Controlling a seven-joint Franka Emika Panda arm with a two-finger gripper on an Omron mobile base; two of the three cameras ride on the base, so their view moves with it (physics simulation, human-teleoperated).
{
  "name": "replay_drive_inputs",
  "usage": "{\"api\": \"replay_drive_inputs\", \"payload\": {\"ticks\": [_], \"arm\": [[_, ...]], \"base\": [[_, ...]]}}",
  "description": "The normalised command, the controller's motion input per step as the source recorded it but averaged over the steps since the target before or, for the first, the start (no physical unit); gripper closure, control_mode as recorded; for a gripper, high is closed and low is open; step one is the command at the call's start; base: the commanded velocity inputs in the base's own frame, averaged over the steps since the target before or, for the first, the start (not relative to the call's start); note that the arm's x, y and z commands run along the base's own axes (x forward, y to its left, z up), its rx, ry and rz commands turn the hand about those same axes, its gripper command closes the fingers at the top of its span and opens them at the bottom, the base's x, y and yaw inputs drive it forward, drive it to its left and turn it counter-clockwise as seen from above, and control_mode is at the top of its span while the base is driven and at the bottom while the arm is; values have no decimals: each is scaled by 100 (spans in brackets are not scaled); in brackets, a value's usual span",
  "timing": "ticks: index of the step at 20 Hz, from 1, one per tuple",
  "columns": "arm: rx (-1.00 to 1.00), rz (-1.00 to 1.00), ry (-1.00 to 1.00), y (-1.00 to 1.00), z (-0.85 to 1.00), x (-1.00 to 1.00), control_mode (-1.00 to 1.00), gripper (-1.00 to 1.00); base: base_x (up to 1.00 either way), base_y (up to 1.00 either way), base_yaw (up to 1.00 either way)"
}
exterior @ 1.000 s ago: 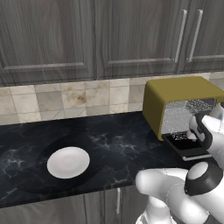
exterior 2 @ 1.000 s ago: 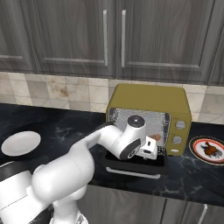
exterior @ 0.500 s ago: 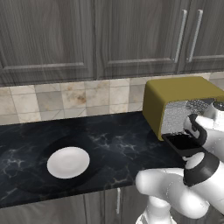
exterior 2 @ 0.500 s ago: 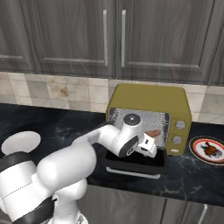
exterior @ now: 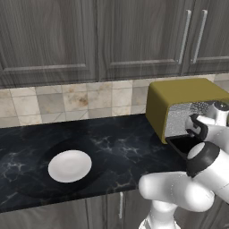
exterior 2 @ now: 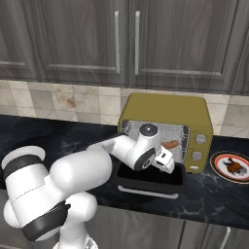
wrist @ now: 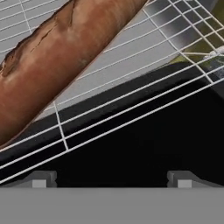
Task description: Open the toaster oven door. Place the baguette on the bottom rack in the toaster oven and place the chicken drumstick on the top rack.
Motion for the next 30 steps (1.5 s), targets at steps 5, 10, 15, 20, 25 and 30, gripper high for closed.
{"api": "replay_drive_inputs", "payload": {"ticks": [5,10,15,20,25,30], "arm": [[2,-2,0,-7,4,21,-100,-100],[0,-3,-9,0,0,13,-100,-100],[0,0,-12,0,0,9,-100,-100],[0,-1,-8,2,0,19,-100,-100],[1,0,-1,0,0,14,-100,-100],[2,0,0,-1,11,4,-100,-100]], "base": [[0,0,0],[0,0,0],[0,0,0],[0,0,0],[0,0,0],[0,0,0]]}}
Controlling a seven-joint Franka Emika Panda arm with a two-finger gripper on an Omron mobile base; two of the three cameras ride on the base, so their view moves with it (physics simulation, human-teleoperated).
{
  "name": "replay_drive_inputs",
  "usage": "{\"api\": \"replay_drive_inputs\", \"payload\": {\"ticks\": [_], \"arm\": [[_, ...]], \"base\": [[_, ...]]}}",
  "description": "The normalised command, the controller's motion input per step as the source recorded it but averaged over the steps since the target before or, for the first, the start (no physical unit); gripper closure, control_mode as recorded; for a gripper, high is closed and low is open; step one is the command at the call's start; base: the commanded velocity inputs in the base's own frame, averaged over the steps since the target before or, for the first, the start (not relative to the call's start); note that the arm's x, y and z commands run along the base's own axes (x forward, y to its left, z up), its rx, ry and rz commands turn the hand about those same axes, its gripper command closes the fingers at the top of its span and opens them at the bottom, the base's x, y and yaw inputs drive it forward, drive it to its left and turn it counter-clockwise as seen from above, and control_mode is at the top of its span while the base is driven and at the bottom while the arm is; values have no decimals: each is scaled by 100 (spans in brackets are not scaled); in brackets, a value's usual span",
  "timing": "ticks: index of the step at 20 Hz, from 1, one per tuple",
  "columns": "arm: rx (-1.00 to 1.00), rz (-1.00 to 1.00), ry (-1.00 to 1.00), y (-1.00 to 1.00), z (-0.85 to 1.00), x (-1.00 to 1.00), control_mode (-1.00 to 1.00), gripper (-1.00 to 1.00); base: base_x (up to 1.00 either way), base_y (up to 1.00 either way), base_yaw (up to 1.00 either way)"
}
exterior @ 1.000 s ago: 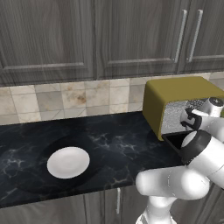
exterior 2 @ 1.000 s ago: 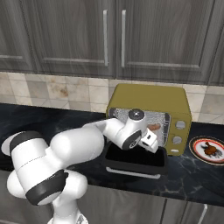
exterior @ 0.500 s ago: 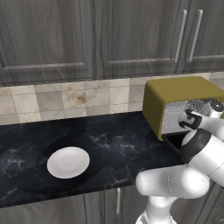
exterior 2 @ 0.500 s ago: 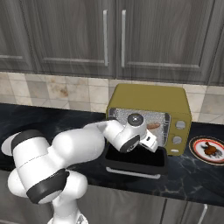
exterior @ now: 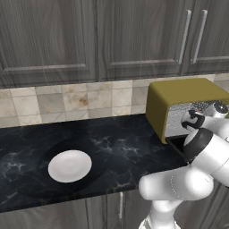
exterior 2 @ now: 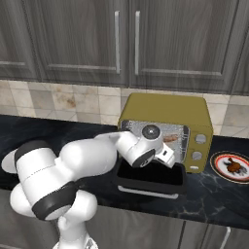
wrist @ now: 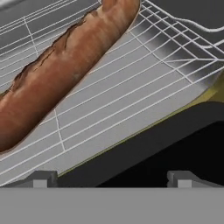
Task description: Open the toaster oven door. Place the baguette on the bottom rack in the toaster oven and place the chicken drumstick on the top rack.
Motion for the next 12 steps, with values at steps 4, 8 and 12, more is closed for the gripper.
{"api": "replay_drive_inputs", "payload": {"ticks": [4,8,12], "arm": [[3,0,-3,-10,26,-28,-100,-100],[1,0,-12,-13,36,-48,-100,-100],[0,6,-19,-6,45,-46,-100,-100]], "base": [[0,0,0],[0,0,0],[0,0,0]]}}
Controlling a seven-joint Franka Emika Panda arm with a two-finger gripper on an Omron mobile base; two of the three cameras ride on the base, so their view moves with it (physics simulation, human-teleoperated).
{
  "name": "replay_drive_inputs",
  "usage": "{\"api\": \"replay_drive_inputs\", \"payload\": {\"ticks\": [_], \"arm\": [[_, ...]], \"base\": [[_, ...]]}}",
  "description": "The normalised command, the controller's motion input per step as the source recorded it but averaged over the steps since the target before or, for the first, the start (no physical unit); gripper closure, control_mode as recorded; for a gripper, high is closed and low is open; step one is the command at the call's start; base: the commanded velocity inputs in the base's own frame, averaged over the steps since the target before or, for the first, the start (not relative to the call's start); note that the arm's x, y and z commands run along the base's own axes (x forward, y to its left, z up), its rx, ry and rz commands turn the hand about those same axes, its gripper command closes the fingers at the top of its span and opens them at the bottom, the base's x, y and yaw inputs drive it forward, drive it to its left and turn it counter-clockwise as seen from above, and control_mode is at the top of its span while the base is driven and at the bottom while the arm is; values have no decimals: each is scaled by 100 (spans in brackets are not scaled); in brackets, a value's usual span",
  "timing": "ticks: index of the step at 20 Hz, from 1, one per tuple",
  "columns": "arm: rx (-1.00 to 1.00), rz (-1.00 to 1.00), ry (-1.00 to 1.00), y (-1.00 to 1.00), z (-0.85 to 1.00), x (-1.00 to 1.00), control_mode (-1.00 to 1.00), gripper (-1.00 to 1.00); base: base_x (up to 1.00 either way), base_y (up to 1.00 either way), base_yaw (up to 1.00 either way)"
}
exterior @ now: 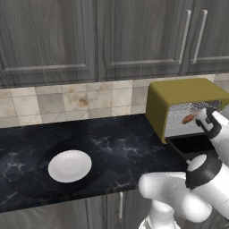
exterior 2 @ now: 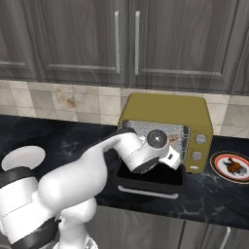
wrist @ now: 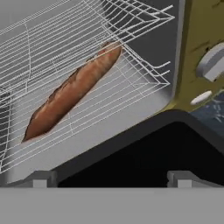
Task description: Open the toaster oven door. Place the baguette on the bottom rack in the toaster oven and place the chicken drumstick on the top rack.
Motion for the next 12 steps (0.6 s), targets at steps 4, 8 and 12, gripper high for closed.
{"api": "replay_drive_inputs", "payload": {"ticks": [4,8,12], "arm": [[0,34,-33,-3,45,-46,-100,-100],[0,25,-20,2,38,-14,-100,-100],[0,13,-1,0,43,0,-100,-100]], "base": [[0,0,0],[0,0,0],[0,0,0]]}}
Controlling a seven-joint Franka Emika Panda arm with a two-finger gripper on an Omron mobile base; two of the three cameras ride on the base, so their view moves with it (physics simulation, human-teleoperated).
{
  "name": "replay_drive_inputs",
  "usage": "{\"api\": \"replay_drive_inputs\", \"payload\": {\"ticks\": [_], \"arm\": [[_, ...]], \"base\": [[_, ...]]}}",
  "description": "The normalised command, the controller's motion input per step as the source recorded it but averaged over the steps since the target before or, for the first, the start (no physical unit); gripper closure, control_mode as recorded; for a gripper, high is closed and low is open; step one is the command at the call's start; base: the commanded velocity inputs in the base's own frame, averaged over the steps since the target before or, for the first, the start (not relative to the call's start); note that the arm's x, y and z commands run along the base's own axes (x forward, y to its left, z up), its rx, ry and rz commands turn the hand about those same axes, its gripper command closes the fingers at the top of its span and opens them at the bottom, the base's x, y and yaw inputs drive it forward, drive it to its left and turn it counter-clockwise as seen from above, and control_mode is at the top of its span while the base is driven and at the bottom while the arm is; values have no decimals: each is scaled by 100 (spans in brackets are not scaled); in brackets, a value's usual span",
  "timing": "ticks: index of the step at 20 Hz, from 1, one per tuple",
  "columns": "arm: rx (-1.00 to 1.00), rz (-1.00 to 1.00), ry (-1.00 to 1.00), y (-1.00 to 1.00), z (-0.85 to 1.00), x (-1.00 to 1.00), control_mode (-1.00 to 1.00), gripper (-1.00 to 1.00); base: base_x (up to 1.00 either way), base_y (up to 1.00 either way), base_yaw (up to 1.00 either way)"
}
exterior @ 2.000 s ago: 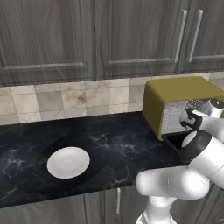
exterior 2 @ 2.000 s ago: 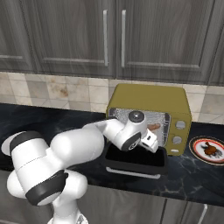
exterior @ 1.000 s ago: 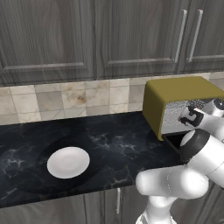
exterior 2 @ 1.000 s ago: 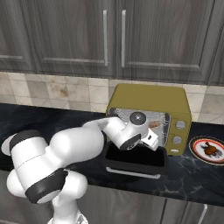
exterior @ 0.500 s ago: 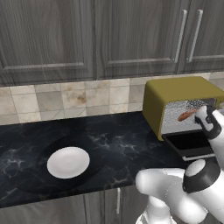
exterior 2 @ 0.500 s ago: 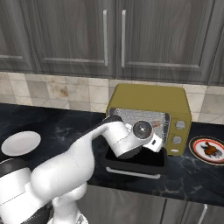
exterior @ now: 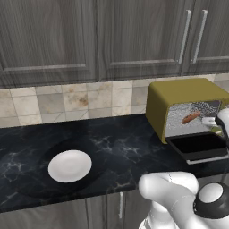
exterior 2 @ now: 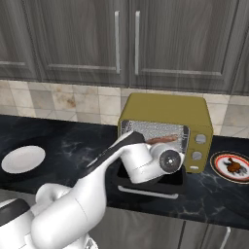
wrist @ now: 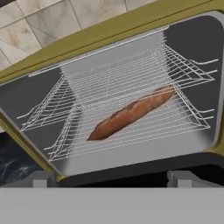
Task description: Open the toaster oven door. Place the baguette on the bottom rack in the toaster oven and place the chicken drumstick on the top rack.
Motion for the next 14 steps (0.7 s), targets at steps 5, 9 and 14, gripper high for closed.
{"api": "replay_drive_inputs", "payload": {"ticks": [5,9,14], "arm": [[3,1,8,3,36,0,-100,-100],[8,0,0,17,11,-1,-100,-100],[7,0,0,18,1,2,-100,-100]], "base": [[0,0,0],[0,0,0],[0,0,0]]}}
